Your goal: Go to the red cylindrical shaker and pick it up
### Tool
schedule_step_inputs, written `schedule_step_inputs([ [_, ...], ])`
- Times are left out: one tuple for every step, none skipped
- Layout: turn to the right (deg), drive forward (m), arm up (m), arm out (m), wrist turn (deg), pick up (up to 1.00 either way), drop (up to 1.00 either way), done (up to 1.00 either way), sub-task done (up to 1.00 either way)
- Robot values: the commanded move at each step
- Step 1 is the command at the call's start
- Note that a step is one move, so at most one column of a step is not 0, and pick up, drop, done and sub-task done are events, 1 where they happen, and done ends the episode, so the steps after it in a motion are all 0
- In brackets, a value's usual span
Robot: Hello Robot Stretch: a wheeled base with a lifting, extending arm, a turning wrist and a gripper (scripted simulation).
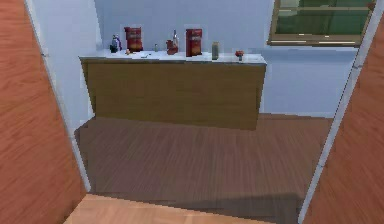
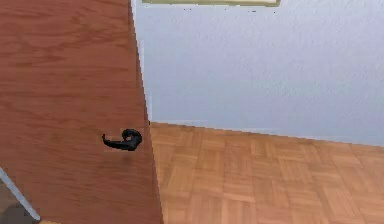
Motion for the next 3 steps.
schedule_step_inputs([
  [3.0, 0.0, 0.0, 0.0, 0.0, 0.0, 0.0, 0.0, 0.0],
  [0.0, 1.0, 0.0, 0.0, 0.0, 0.0, 0.0, 0.0, 0.0],
  [0.0, 0.85, 0.0, 0.0, 0.0, 0.0, 0.0, 0.0, 0.0],
])
